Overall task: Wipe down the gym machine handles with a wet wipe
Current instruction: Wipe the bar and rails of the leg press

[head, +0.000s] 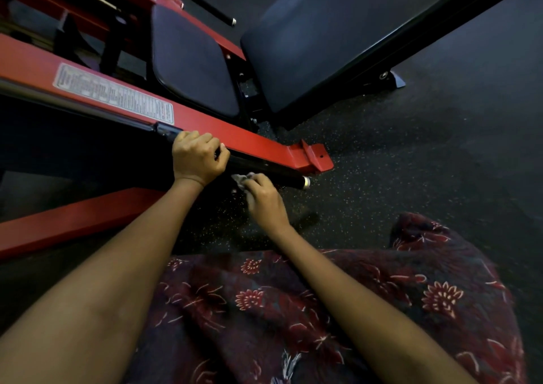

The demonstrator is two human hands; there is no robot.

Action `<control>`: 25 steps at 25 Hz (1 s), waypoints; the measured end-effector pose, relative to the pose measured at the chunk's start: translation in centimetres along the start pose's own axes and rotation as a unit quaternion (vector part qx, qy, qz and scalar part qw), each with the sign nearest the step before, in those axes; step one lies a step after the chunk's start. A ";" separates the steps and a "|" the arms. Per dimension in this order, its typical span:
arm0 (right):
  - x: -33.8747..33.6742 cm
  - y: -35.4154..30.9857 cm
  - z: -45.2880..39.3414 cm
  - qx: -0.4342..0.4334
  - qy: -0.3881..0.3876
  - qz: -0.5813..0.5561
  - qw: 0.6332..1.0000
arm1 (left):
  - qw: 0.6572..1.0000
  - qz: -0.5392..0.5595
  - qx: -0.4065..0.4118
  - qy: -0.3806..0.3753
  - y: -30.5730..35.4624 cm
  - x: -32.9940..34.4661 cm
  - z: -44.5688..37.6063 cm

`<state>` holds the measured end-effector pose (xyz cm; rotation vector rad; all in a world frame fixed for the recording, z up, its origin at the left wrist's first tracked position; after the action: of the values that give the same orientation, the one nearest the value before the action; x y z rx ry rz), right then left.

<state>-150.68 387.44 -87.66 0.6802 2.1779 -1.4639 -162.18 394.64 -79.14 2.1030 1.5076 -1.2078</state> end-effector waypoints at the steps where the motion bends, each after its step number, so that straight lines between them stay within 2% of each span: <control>1: -0.2 1.5 0.3 0.041 0.027 -0.015 0.999 | 1.000 -0.003 -0.001 0.001 0.1 0.0 0.0; 2: -0.7 4.1 0.8 0.132 0.067 -0.066 0.987 | 1.000 -0.005 0.000 0.004 0.1 0.0 0.0; 3: -1.4 7.0 1.7 0.267 0.117 -0.149 0.945 | 1.000 -0.005 0.000 0.006 0.1 0.0 0.0; 4: -1.4 9.7 3.3 0.412 0.165 -0.264 0.856 | 1.000 -0.004 0.001 0.006 0.1 0.0 0.0; 5: -0.8 11.1 4.7 0.509 0.207 -0.401 0.733 | 1.000 -0.005 0.001 0.005 0.0 0.0 0.0; 6: 0.0 11.8 5.4 0.536 0.248 -0.517 0.620 | 1.000 -0.004 0.001 0.003 0.0 0.0 0.0; 7: 0.4 12.4 5.5 0.529 0.283 -0.586 0.544 | 1.000 -0.004 0.001 0.001 0.0 0.0 0.0; 8: 0.5 12.7 5.3 0.519 0.296 -0.623 0.505 | 1.000 -0.003 0.001 0.000 0.0 0.0 0.0; 12: 1.5 11.4 3.9 0.495 0.259 -0.680 0.475 | 1.000 -0.004 -0.002 -0.002 0.0 0.1 0.1; 15: 2.0 9.2 2.9 0.479 0.220 -0.695 0.489 | 1.000 -0.002 0.000 -0.010 0.0 0.1 0.0; 16: 1.8 8.8 2.6 0.478 0.206 -0.687 0.507 | 1.000 -0.002 0.001 -0.011 0.0 0.1 0.0; 17: 1.0 8.7 2.4 0.486 0.201 -0.657 0.540 | 1.000 -0.002 0.001 -0.010 0.0 0.0 -0.1; 19: -2.1 9.5 2.2 0.497 0.225 -0.538 0.642 | 1.000 -0.004 0.004 -0.008 0.2 -0.2 0.0; 21: -5.8 10.1 1.3 0.446 0.243 -0.380 0.773 | 1.000 -0.002 0.008 -0.011 0.3 -0.2 -0.1; 22: -6.5 9.6 0.6 0.408 0.213 -0.312 0.831 | 1.000 0.000 0.009 -0.014 0.3 -0.2 -0.1; 23: -6.2 9.1 0.0 0.374 0.163 -0.259 0.876 | 1.000 0.001 0.009 -0.017 0.4 -0.2 -0.1; 25: -4.7 8.8 0.0 0.333 0.095 -0.167 0.923 | 1.000 0.001 0.015 -0.018 0.4 -0.4 -0.2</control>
<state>-141.63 389.56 -91.27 0.7012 1.9754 -2.4646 -161.77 394.34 -78.87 2.0898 1.4796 -1.2688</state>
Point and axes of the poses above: each hand's wrist, its own z-axis away from the middle knuckle, its own x-axis out of the palm, y = z × x, the point moved 7 cm from there along -z, towards the middle knuckle, and after that the axes turned 8 degrees about -y, right-handed, at the moved point
